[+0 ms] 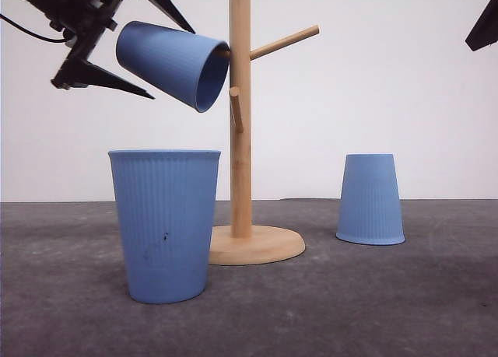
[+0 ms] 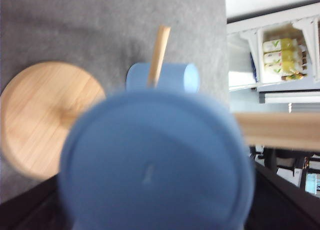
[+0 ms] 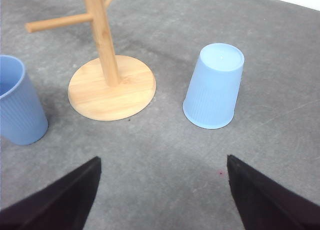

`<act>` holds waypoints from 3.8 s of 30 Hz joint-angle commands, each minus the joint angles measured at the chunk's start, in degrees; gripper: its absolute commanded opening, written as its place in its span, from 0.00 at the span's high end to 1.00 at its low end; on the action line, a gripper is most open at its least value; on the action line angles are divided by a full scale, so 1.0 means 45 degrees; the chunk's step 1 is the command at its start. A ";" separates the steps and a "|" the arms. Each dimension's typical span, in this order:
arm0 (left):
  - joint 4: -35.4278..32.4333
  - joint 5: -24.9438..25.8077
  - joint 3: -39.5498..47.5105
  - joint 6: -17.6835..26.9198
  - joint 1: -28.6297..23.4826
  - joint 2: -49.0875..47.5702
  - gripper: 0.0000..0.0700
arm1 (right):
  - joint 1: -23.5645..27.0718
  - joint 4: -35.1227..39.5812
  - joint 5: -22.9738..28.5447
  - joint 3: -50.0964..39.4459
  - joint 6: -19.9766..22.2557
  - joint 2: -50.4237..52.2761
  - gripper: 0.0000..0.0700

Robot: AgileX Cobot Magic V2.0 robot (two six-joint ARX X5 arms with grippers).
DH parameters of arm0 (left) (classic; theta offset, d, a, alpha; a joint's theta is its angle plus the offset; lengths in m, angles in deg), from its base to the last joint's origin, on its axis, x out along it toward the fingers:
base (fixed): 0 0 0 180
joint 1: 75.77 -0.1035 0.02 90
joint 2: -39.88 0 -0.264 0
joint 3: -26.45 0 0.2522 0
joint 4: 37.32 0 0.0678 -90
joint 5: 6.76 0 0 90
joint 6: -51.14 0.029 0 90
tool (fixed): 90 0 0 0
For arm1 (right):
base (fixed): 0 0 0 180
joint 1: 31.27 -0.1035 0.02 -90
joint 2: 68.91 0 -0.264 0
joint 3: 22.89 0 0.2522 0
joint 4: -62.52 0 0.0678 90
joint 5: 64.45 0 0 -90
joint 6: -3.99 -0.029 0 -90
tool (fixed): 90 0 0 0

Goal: Place three cups

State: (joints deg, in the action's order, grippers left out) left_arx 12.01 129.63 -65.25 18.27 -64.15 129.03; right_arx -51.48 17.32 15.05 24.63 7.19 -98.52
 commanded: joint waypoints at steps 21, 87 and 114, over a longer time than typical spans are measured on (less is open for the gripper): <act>-0.0022 -0.1776 0.3352 0.2386 -0.1298 -0.5903 0.27 | -0.0064 0.0310 -0.0001 0.0214 -0.0037 -0.0047 0.27; -0.2106 -0.4390 1.1234 0.0520 -0.2234 -1.4984 0.27 | 0.1122 0.3285 -0.0009 0.7286 -0.1905 -1.5513 0.35; -0.2214 -0.4410 1.1234 0.0516 -0.2234 -1.4982 0.27 | 0.5579 0.1193 -0.8811 0.6141 -0.5125 -0.8033 0.37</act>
State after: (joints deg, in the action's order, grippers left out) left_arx 3.11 110.00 -14.17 20.22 -74.23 61.35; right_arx -26.53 21.16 -22.95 52.24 -13.19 -134.32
